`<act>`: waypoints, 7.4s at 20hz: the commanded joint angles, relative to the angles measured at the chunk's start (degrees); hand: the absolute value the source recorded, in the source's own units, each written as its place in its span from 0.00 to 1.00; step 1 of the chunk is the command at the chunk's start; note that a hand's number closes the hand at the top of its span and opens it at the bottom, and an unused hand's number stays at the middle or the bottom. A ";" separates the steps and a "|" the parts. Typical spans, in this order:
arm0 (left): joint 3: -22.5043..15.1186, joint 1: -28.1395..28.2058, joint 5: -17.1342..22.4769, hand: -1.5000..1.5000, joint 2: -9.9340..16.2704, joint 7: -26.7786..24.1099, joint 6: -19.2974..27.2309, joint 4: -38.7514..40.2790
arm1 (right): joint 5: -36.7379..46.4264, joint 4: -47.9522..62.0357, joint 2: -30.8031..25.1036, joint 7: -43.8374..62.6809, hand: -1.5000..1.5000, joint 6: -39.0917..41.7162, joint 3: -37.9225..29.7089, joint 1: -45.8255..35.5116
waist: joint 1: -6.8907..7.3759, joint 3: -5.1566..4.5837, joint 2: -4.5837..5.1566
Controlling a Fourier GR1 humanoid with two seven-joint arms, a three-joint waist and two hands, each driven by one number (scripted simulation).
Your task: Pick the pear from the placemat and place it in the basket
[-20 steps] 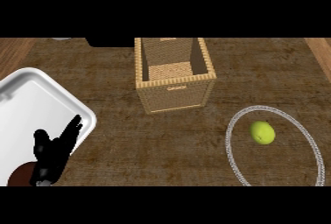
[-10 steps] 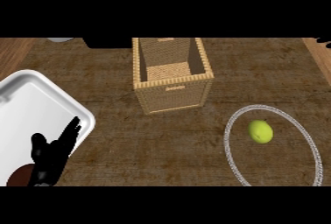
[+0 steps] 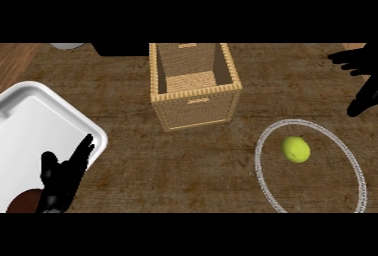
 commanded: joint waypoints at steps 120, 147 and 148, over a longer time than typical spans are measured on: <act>6.59 2.51 -5.91 0.50 -5.23 2.39 -7.48 3.87 | 51.20 -15.28 45.26 28.31 1.00 -66.42 9.76 -27.13 | 0.98 -0.87 0.83; 9.11 -1.54 -6.49 0.50 -6.56 5.38 -7.61 5.72 | 47.67 1.09 41.60 6.07 0.00 -76.70 8.60 -11.90 | 0.02 -0.80 0.84; 8.21 1.23 -8.20 0.50 -6.73 2.86 -7.50 5.39 | 48.02 -1.25 40.96 6.67 0.00 -76.04 8.12 -12.32 | 0.02 -0.80 0.66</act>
